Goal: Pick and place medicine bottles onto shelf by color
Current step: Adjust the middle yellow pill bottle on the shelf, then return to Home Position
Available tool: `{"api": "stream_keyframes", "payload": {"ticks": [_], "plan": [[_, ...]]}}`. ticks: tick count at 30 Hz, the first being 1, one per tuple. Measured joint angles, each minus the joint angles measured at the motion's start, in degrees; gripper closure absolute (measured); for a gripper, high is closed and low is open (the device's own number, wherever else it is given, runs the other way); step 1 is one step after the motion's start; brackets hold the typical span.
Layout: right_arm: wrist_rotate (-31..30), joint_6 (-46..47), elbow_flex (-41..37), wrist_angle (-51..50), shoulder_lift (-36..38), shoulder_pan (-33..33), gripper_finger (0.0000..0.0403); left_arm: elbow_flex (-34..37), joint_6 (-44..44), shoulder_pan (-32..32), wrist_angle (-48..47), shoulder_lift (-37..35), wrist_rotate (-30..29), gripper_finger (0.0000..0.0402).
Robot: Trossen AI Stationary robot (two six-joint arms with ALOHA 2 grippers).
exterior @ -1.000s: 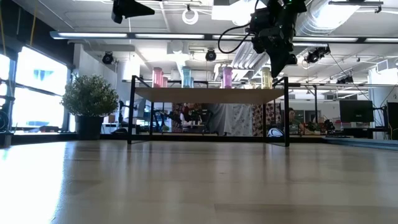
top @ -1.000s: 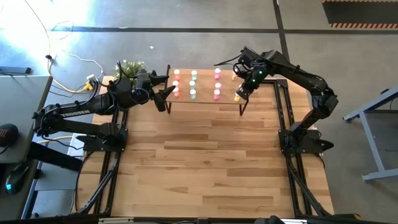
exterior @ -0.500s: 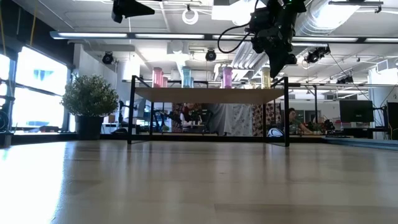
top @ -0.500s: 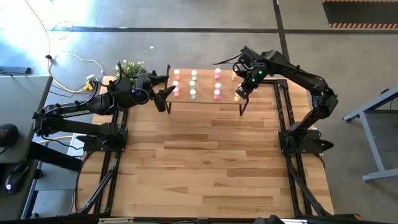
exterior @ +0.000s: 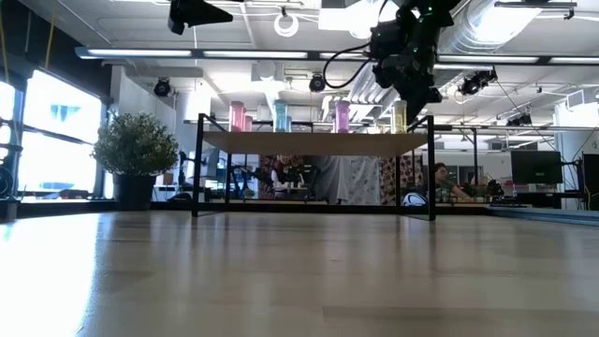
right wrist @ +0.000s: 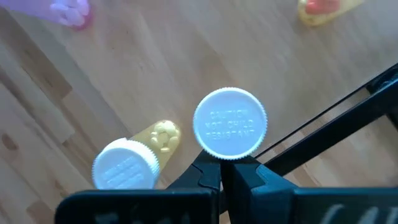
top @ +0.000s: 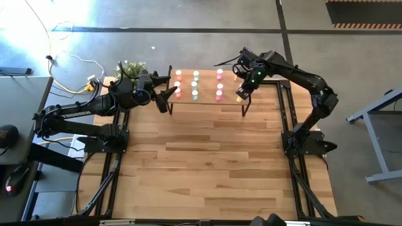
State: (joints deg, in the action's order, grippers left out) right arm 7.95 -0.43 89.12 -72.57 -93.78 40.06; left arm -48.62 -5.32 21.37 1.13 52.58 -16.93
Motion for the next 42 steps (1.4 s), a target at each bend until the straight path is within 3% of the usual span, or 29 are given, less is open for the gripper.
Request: {"api": "stream_keyframes", "payload": {"ticks": [27,36,42], "plan": [[-1.82,-2.42,0.0,3.28,0.3,0.01,0.0403,0.0,1.05,0.0,-0.02,0.0,0.0,0.0135],[-1.91,0.53,0.0,3.87,6.54,-0.33,0.0403,0.0,1.05,-0.06,-0.48,-1.05,0.4,0.0135],[-4.1,4.87,0.02,7.9,11.96,-3.61,0.0403,0.0,2.07,-1.11,-8.43,-5.56,4.06,0.0135]]}}
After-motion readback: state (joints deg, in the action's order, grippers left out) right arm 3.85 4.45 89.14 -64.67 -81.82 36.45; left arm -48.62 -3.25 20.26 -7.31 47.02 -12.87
